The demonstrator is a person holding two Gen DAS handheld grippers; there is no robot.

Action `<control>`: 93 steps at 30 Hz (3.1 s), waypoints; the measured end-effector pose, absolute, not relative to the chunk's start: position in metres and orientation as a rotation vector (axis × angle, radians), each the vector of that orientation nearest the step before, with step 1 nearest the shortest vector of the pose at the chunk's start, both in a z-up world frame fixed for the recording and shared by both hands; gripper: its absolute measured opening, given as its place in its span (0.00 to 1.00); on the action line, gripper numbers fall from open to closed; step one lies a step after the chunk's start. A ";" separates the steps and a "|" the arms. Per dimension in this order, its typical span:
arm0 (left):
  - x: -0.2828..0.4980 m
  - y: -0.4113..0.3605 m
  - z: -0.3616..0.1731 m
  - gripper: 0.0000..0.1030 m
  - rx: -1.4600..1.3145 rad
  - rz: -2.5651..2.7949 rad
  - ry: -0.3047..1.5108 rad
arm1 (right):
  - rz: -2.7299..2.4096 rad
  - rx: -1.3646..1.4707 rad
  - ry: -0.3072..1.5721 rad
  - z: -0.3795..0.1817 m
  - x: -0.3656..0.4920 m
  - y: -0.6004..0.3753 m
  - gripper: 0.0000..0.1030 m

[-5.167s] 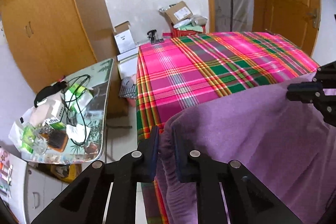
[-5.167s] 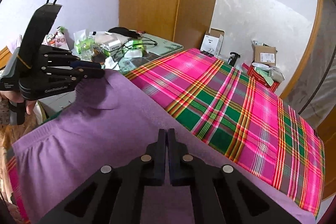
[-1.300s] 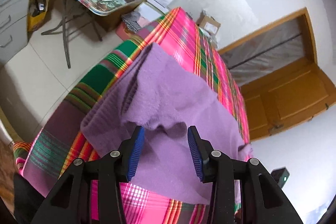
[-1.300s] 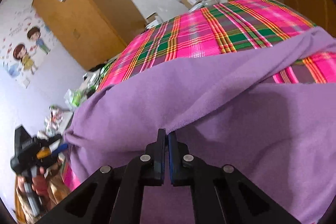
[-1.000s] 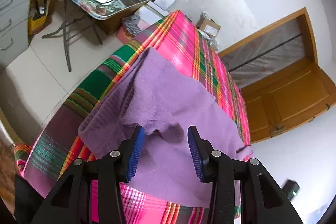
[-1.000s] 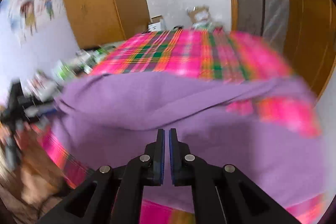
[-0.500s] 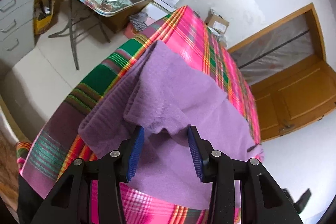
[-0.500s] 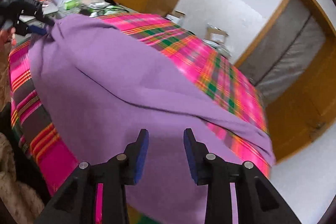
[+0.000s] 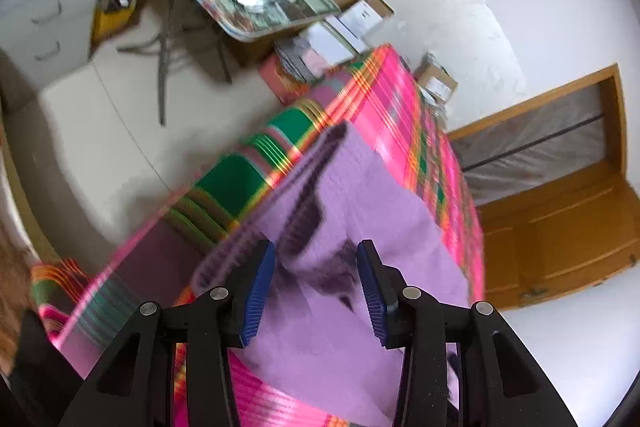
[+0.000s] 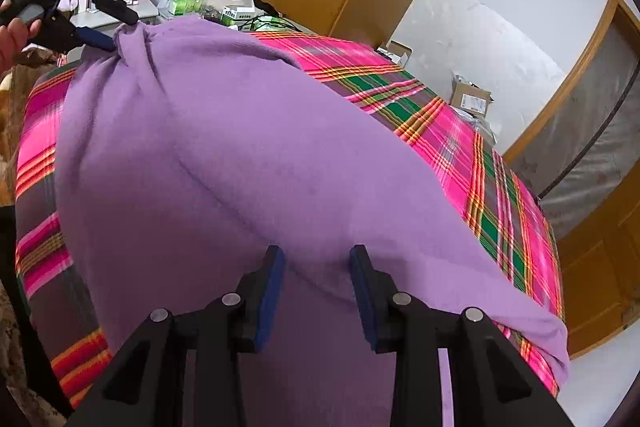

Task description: Fold clothes

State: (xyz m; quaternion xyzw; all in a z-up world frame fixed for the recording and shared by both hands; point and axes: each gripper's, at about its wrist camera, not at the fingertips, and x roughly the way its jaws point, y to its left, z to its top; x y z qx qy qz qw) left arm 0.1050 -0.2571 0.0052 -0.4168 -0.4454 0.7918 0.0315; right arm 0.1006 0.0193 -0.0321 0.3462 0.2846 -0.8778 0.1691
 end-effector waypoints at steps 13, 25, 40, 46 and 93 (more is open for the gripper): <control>0.082 -0.248 0.013 0.60 -1.420 2.449 -1.313 | -2.504 0.965 0.798 -0.034 0.098 0.016 0.35; 0.089 -0.254 -0.004 0.56 -1.432 2.294 -1.500 | -2.533 0.948 0.827 -0.034 0.102 0.019 0.35; 0.086 -0.259 0.001 0.20 -1.316 2.305 -1.518 | -2.500 0.891 0.918 -0.035 0.103 0.003 0.35; 0.088 -0.260 0.008 0.15 -1.234 2.350 -1.485 | -2.467 0.902 0.952 -0.035 0.099 0.002 0.35; 0.117 -0.277 0.030 0.12 -1.111 2.452 -1.317 | -2.449 0.821 0.676 0.037 0.178 -0.017 0.02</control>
